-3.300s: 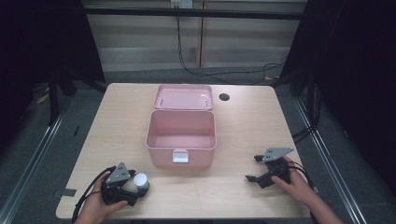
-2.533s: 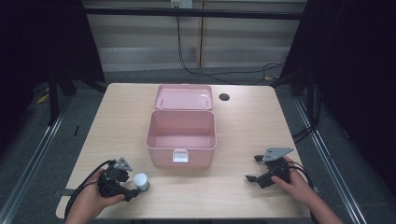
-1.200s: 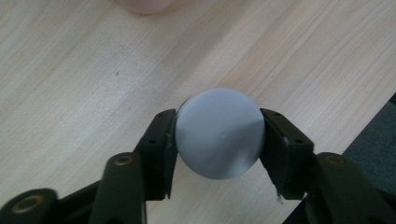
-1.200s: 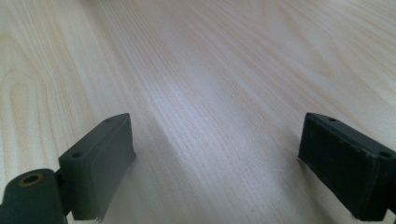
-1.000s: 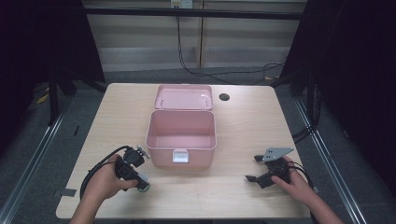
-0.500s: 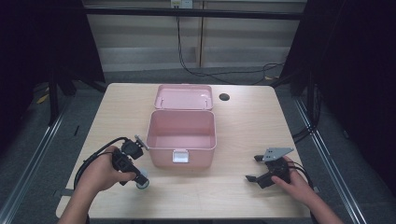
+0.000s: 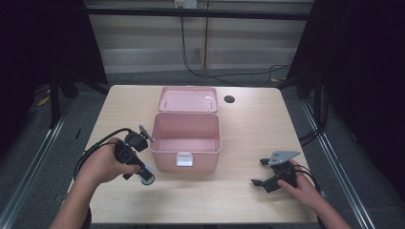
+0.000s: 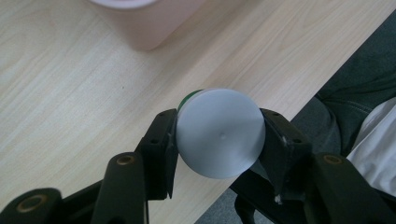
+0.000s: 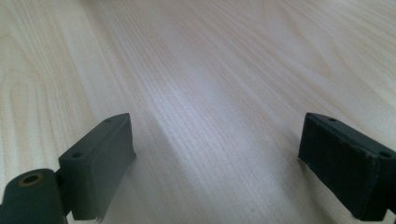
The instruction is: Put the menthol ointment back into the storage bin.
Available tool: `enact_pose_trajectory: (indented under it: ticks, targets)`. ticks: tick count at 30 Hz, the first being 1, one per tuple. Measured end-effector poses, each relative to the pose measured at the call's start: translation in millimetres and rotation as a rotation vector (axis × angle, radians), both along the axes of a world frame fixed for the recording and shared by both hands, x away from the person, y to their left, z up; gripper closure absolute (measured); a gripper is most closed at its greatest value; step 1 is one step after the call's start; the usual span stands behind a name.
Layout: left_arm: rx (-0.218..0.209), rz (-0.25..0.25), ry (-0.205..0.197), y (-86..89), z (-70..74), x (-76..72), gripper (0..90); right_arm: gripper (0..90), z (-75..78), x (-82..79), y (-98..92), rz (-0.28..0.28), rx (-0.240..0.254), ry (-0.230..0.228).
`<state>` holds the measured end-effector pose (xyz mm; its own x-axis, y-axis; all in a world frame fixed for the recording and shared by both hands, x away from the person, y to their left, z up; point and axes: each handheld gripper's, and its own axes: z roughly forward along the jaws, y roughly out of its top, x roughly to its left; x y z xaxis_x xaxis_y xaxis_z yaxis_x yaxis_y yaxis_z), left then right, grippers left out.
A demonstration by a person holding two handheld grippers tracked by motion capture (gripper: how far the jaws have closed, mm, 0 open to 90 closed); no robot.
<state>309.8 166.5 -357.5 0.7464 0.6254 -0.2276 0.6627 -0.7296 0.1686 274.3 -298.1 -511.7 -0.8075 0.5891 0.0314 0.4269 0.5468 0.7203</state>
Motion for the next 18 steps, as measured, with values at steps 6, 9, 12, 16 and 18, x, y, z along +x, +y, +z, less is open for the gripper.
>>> enact_pose_trajectory:
  ticks: [6,9,12,16,18]
  targets:
    - [0.005,0.009,-0.002,-3.4,12.0,5.9,49.9,9.8,0.0,0.1,0.0,0.001,0.001,0.000]
    - [0.002,0.012,-0.005,-5.0,16.8,8.6,49.9,9.8,0.0,0.0,0.0,0.000,0.000,0.000]
    - [0.007,0.016,-0.008,-6.5,22.8,11.3,49.9,9.8,0.1,0.0,0.0,0.000,0.000,0.001]
    - [0.006,0.016,-0.014,-8.8,31.2,15.5,49.9,9.7,0.1,0.0,0.0,0.000,0.000,0.001]
    - [0.007,0.023,-0.015,-10.3,34.3,17.2,49.9,9.7,0.1,0.0,0.0,0.000,0.000,0.001]
